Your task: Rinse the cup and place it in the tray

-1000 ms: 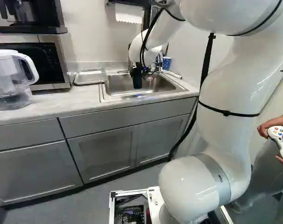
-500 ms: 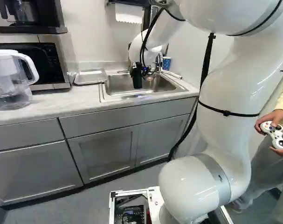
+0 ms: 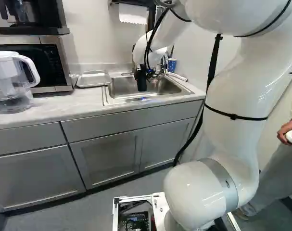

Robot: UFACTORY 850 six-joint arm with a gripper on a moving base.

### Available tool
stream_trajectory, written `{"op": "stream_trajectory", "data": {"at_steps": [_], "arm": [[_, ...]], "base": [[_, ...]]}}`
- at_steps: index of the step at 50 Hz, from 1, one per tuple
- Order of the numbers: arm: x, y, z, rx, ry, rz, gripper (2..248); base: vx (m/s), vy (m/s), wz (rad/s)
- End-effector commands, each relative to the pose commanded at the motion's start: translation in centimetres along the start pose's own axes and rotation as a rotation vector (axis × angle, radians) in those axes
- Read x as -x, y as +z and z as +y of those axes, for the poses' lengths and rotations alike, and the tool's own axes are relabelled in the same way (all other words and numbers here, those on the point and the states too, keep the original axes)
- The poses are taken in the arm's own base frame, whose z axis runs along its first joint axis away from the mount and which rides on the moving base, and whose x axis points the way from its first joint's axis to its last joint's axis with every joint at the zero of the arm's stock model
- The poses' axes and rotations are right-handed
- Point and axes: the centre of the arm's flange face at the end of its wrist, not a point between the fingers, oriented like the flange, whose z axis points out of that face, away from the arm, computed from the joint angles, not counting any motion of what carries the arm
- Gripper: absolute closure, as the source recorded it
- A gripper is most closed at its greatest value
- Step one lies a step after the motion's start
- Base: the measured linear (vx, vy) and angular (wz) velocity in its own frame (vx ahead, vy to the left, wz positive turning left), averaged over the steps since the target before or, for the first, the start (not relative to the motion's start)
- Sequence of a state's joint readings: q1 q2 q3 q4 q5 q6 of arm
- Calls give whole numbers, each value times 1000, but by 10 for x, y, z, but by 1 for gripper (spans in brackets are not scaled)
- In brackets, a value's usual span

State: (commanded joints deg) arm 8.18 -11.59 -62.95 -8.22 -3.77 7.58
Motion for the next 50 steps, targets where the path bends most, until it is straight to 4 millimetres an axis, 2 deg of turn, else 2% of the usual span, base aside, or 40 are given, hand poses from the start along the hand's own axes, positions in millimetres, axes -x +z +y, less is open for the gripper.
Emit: {"op": "stream_trajectory", "data": {"at_steps": [50], "arm": [[0,0,0,0,0,0,129]], "base": [[0,0,0]]}}
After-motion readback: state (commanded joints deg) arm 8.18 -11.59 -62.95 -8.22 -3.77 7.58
